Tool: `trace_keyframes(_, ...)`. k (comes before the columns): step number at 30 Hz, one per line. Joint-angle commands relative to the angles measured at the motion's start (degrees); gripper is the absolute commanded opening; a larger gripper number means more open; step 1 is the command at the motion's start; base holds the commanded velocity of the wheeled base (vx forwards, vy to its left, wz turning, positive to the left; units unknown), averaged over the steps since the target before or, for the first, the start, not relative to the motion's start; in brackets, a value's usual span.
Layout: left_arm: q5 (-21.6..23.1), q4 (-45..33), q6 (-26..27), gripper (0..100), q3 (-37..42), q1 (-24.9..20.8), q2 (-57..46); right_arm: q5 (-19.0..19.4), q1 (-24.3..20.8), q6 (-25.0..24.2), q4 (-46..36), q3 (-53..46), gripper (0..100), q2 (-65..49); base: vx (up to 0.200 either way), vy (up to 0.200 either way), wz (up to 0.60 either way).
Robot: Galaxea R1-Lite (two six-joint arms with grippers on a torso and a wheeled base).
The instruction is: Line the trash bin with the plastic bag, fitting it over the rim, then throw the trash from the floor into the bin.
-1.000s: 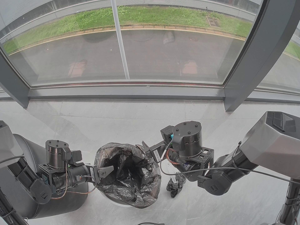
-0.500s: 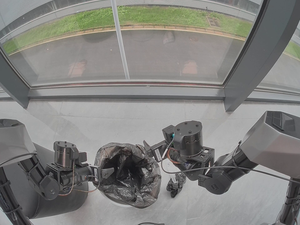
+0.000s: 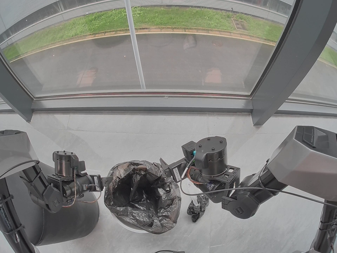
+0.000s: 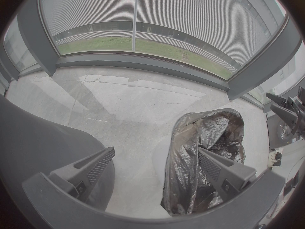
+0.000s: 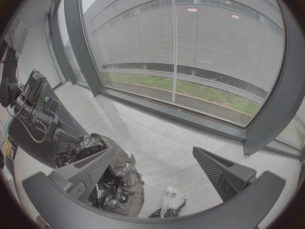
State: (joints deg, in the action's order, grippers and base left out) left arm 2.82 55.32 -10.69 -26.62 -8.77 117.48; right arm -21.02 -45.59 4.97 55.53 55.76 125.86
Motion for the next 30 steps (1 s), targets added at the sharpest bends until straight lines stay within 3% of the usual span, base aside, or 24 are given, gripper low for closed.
trace_keyframes(1, 0.0, 0.1, 0.1, 100, -0.2, 1.2, 0.5, 0.0, 0.0, 0.0, 0.0, 0.0, 100, 0.3, 0.0, 0.0, 0.0)
trace_keyframes(10, 0.2, 0.1, 0.4, 100, 0.0, 4.2, 0.7, 0.1, -0.1, 0.0, 0.1, 0.0, 100, 0.5, 0.0, 0.0, 0.0)
trace_keyframes(20, 2.1, 0.2, 1.2, 100, -0.1, 4.5, 6.9, 0.1, 0.0, 0.0, 1.6, -0.2, 100, 0.9, 0.0, 0.0, 0.0)
trace_keyframes(30, 1.8, 13.5, 1.3, 100, 2.1, 5.0, 15.8, 0.1, 0.0, 0.0, 1.7, 0.0, 100, 1.7, 0.0, 0.0, 0.0)
